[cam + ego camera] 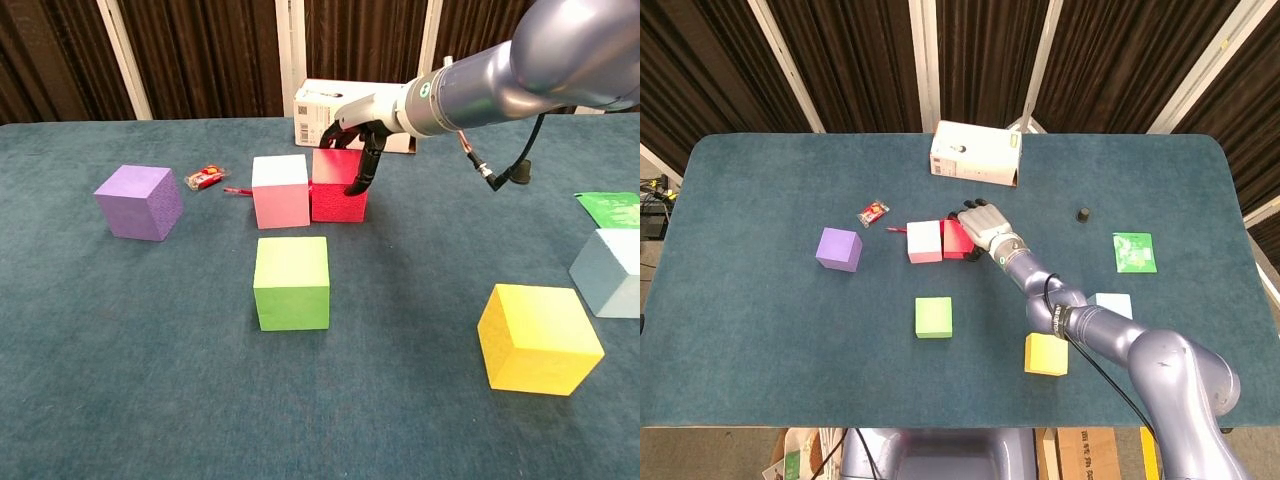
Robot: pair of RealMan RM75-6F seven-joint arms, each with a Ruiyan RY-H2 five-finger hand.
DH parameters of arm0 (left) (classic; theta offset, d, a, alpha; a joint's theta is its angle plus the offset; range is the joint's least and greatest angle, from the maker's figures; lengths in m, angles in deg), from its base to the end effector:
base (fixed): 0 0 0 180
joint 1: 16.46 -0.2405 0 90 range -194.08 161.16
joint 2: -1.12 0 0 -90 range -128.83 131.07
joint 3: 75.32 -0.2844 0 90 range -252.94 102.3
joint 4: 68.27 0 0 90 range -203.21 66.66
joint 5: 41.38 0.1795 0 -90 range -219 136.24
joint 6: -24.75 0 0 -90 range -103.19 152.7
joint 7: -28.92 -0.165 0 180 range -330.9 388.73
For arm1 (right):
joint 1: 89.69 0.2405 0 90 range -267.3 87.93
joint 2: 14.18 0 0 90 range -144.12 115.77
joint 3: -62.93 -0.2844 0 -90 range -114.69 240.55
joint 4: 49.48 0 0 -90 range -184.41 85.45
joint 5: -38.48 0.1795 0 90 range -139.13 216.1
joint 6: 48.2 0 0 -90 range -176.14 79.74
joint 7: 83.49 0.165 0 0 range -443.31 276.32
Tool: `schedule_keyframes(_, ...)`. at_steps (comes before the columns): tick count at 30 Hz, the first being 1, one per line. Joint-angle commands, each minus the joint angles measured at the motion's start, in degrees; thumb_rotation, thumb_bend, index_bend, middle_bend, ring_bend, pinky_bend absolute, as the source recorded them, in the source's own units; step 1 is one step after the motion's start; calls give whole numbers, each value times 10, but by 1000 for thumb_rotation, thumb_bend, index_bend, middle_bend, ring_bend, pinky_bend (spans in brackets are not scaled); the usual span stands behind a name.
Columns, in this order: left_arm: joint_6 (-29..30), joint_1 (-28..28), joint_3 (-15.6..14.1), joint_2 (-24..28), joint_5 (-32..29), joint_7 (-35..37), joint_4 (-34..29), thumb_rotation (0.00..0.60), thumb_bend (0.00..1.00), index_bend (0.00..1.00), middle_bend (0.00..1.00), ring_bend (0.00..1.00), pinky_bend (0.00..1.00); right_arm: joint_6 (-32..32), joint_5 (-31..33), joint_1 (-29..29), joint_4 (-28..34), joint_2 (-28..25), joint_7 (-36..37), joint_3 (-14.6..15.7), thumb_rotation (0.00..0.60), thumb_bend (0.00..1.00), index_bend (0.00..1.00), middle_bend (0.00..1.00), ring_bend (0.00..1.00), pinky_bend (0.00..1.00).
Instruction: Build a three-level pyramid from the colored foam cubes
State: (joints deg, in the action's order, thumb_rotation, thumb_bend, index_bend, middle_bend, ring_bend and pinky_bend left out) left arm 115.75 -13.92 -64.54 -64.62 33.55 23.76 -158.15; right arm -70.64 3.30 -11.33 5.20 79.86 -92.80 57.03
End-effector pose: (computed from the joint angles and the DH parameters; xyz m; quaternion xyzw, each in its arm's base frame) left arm -0.3490 0.2052 0.2442 -0.4891 -0.3421 -0.3787 0.7073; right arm -0.0413 -0.5024 -0.0316 0.7887 -0.4233 0.2680 0.3564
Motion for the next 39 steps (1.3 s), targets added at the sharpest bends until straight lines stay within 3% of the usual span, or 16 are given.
schedule_keyframes(1, 0, 0, 0, 0, 0, 0, 0, 600, 361, 186, 0, 0, 17, -12, 0, -1, 1, 3, -1, -2, 600, 346, 272, 322, 102, 0)
schedule_keyframes(24, -1, 0, 1, 2, -1, 6, 0, 600, 361, 187, 0, 0, 17, -9, 38, 26, 29, -3, -41, 11, 600, 347, 294, 336, 117, 0)
schedule_keyframes(33, 0, -1, 1, 3, 0, 7, 0, 600, 361, 187, 0, 0, 17, 0, 101, 55, 26, -3, -62, 41, 600, 346, 294, 330, 117, 0)
schedule_keyframes(39, -1, 0, 1, 3, -2, 7, 0, 600, 361, 187, 0, 0, 17, 0, 155, 77, 26, -3, -77, 69, 600, 346, 242, 241, 83, 0)
